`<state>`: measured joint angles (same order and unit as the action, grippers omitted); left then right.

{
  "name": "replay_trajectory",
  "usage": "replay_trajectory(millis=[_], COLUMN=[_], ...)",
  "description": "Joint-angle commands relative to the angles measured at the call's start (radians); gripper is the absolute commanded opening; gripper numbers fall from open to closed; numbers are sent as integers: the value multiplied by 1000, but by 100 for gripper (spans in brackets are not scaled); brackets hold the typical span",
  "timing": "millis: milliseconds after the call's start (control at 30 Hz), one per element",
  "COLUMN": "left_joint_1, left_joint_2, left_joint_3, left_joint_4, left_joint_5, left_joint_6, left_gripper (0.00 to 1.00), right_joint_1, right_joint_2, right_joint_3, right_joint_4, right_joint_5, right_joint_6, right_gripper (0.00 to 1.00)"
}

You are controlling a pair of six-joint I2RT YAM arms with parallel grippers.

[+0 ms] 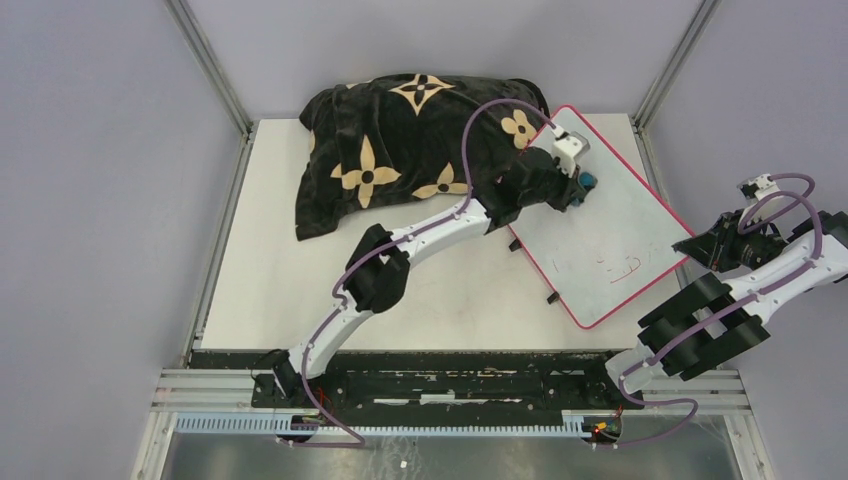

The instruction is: Erase the whiteboard

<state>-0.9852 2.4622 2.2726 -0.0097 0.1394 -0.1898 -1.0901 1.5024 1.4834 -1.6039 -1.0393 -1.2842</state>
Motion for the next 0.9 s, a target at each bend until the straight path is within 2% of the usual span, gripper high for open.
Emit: replay_trajectory(millis=[0,233,467,633,867], left_joint_1=[92,52,-126,-230,-311], left_joint_2=[31,1,-75,-79,-70], left_joint_3=[-39,-144,-284,-303,-320], left_joint_4=[-22,54,142,179,250], left_joint_5=[-86,-10,-71,-71,-48], left_joint_6=[6,-77,-43,-66,-132], left_gripper=[3,3,3,3,3], right_joint_1=[14,17,18,18,19], right_joint_2=[-42,-42,-46,-52,-61], right_joint_3=[-15,-20,-30,-36,-36], right_joint_4=[-157,-159,-158,-157,-158], right_joint_5=[88,84,89,88,88], right_joint_6=[-82,-79,-82,-85,-83], right_gripper=[0,1,1,1,1])
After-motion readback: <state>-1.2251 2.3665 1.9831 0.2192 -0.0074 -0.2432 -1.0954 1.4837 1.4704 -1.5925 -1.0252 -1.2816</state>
